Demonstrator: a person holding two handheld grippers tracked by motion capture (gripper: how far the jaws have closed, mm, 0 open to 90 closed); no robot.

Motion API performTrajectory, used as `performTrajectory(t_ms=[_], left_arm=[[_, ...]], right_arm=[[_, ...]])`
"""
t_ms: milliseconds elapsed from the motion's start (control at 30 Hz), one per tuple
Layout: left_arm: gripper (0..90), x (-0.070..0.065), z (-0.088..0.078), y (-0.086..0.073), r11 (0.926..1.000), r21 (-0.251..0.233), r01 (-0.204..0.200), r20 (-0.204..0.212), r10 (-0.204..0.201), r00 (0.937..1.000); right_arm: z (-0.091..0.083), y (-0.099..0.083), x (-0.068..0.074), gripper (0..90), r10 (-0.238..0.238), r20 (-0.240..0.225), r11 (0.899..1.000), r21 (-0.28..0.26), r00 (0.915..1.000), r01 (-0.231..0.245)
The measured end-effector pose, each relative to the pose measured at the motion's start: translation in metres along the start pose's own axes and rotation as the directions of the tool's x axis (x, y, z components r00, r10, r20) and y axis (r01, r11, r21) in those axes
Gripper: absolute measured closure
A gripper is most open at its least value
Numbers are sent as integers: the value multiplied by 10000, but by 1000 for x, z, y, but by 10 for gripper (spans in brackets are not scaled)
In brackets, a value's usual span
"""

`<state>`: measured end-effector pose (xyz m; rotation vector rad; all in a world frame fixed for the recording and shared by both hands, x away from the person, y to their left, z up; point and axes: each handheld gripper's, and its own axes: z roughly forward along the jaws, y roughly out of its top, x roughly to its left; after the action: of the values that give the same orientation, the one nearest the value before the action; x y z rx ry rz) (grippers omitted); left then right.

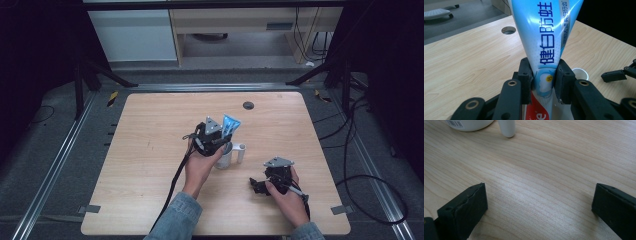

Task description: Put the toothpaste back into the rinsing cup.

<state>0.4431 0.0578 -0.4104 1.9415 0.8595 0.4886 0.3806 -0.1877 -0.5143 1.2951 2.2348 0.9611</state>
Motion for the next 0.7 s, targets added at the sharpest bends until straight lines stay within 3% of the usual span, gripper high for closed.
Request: performTrajectory(t_ms=[233,467,533,700], left_arm=[[629,0,0,0,10000,-7,26,53,-26,10000],[446,1,-2,0,10000,-54,37,-47,-37,10000],[352,2,-3,0,10000,-34,30,-46,-30,10000],[306,5,-5,0,9999,-33,137,118,-136,9998]], right_arm=[[0,0,0,4,0,-4,10000,1,10000,0],[0,0,0,4,0,5,10000,12,10000,0],[0,0,0,4,1,5,10000,11,10000,-1],[0,0,0,4,-1,4,10000,10,10000,1]])
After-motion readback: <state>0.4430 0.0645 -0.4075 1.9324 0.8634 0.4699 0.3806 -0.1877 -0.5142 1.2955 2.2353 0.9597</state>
